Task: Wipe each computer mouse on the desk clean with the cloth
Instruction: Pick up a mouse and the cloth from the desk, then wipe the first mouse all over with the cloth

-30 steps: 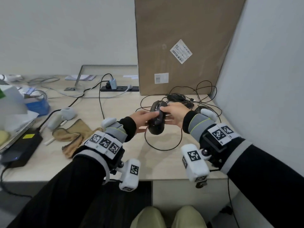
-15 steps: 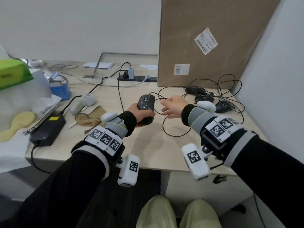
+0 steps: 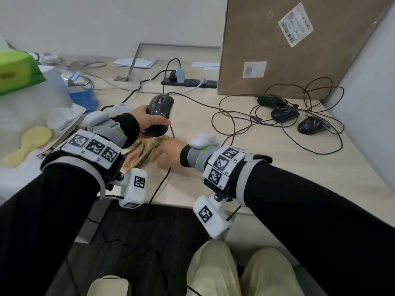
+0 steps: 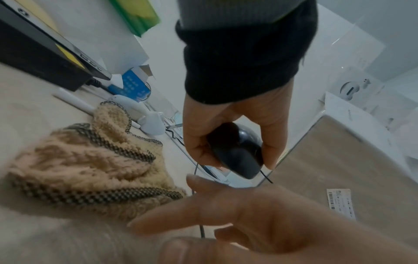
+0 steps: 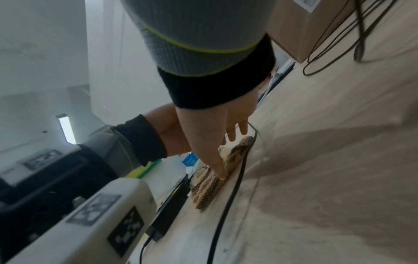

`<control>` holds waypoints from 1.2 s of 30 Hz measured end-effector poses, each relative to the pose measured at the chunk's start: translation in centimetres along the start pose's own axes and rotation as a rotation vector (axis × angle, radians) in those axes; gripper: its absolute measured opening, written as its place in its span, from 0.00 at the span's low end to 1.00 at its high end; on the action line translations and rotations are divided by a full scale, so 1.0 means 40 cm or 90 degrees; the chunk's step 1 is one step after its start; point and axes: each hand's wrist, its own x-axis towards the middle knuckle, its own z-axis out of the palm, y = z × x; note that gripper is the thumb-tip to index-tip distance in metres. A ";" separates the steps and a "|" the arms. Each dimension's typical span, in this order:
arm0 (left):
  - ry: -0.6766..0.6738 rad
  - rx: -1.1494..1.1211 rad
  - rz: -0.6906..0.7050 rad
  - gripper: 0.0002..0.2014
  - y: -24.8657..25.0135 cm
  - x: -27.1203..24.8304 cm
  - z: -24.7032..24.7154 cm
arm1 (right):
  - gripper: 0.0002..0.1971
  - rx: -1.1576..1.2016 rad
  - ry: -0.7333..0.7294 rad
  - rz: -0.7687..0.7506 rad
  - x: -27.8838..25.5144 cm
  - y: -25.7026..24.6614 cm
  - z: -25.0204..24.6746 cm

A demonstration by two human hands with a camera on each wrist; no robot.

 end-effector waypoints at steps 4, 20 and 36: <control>-0.002 0.012 0.002 0.24 -0.018 0.009 0.008 | 0.18 -0.146 -0.108 0.005 0.054 0.002 0.022; -0.009 -0.104 0.094 0.21 0.097 -0.021 0.060 | 0.22 0.608 0.416 0.104 -0.175 0.156 -0.198; -0.300 -0.391 -0.052 0.14 0.094 -0.164 0.394 | 0.23 0.643 0.678 0.182 -0.406 0.309 -0.180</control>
